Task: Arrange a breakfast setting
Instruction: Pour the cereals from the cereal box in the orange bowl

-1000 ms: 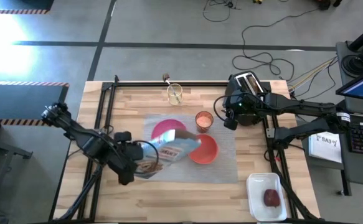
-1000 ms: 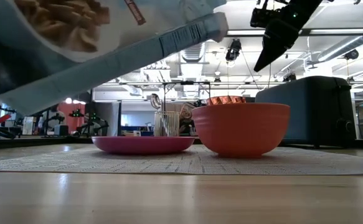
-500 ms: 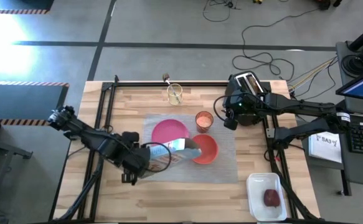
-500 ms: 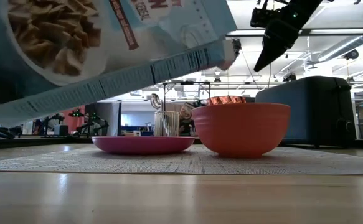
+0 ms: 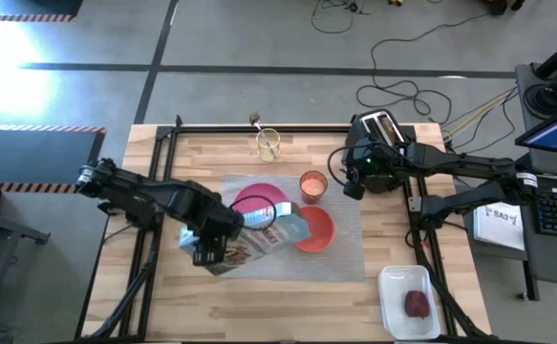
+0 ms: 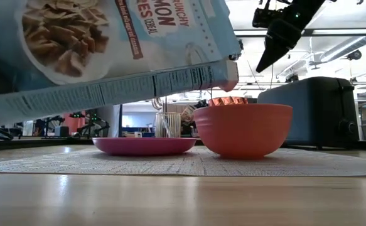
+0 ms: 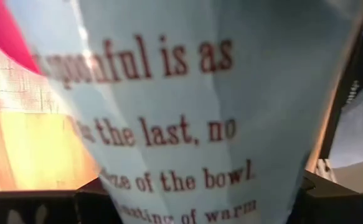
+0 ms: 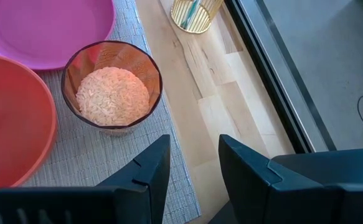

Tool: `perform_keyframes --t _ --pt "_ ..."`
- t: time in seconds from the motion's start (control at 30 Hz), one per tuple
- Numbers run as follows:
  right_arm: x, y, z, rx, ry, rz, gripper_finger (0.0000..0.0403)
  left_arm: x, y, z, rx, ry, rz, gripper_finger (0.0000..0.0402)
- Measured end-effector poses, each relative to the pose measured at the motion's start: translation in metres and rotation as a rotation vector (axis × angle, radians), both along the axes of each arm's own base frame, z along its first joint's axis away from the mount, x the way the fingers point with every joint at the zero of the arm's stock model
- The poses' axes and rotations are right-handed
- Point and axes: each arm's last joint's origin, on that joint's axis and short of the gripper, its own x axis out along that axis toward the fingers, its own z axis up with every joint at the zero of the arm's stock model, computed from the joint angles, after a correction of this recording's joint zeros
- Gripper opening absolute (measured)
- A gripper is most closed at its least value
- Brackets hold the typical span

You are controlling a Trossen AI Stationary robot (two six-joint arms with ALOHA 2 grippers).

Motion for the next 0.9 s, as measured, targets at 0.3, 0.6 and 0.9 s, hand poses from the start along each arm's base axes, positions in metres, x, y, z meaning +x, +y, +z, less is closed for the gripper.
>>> perform_keyframes --t 0.3,0.6,0.9 --pt "0.000 0.000 0.000 0.000 0.000 0.000 0.0128 0.010 0.022 0.002 -0.209 -0.002 0.020 0.0193" --pt "0.000 0.000 0.000 0.000 0.000 0.000 0.0128 0.015 0.042 0.003 -0.324 -0.007 0.076 0.0193" --pt "0.000 0.000 0.000 0.000 0.000 0.000 0.0128 0.018 0.064 0.006 -0.496 -0.007 0.143 0.0193"
